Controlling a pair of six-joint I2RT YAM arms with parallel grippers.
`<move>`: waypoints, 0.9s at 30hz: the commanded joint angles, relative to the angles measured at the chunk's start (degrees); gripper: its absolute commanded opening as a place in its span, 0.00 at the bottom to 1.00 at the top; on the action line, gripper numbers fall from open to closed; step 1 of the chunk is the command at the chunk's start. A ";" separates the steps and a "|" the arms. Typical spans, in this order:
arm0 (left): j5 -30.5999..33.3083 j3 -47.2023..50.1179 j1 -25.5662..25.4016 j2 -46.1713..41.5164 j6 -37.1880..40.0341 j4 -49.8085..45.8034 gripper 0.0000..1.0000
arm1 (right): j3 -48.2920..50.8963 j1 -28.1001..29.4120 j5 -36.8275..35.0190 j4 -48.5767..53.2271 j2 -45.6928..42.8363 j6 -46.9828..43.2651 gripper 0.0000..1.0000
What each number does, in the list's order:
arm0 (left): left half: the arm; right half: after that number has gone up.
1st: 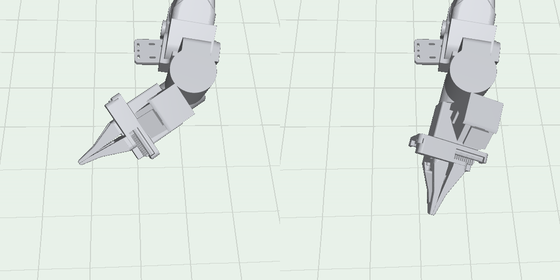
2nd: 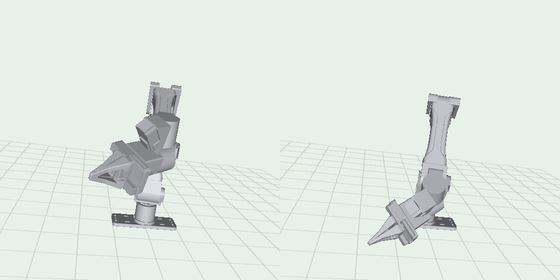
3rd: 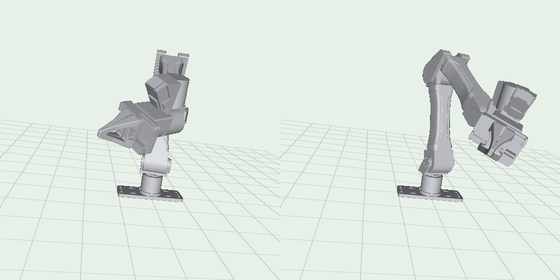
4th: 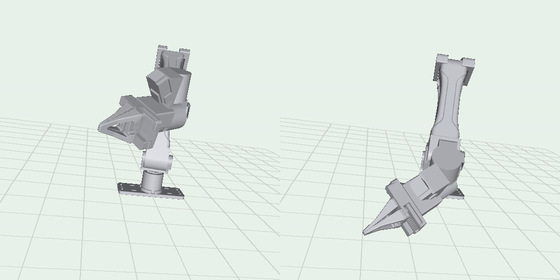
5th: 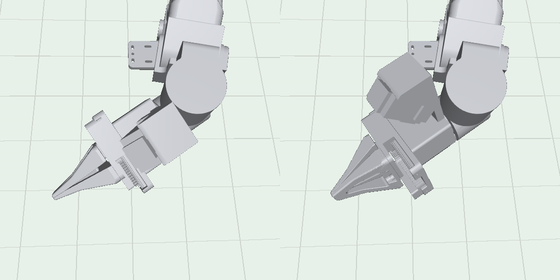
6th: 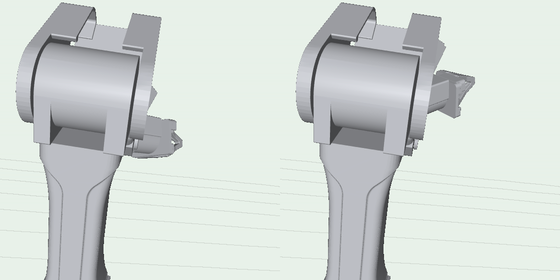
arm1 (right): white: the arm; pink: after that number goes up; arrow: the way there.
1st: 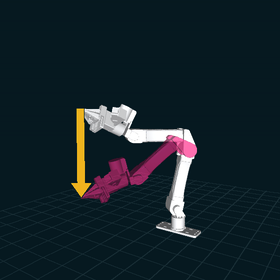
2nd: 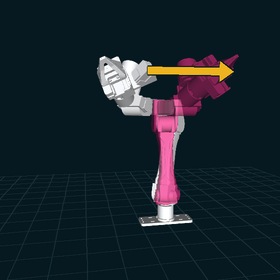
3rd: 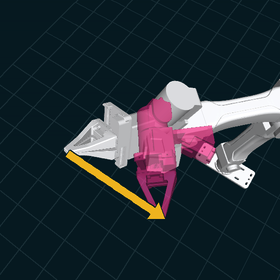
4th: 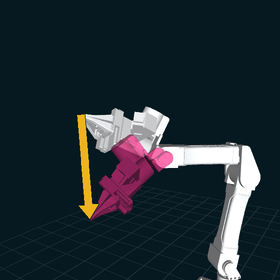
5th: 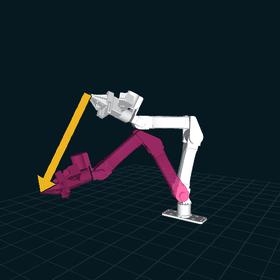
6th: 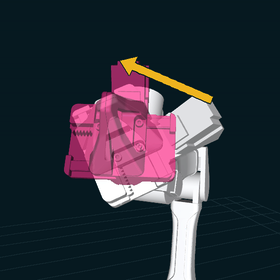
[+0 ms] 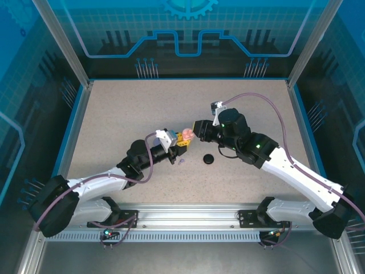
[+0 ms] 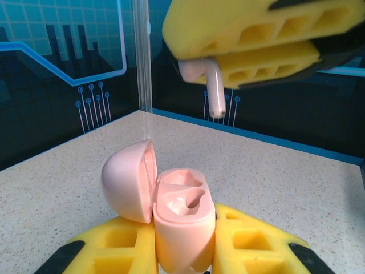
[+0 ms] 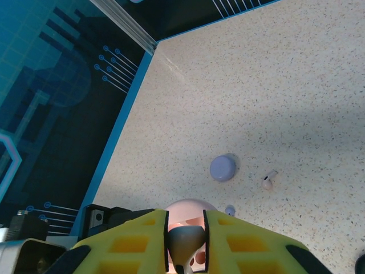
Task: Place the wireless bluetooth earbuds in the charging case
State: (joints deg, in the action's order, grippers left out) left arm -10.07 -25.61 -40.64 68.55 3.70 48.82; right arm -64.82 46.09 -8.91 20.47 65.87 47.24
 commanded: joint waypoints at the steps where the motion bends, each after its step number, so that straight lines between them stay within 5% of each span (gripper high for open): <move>1: 1.12 -1.82 -0.52 0.38 -1.25 3.30 0.05 | 0.48 1.25 -2.64 -2.12 0.79 0.36 0.21; 27: 1.36 -1.51 -0.62 -0.39 -1.79 3.45 0.06 | 0.83 2.74 -4.89 -2.19 4.68 0.03 0.21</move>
State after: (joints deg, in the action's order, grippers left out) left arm -9.61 -25.69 -40.69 68.69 2.87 49.63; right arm -64.49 47.75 -12.12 19.35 70.30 47.20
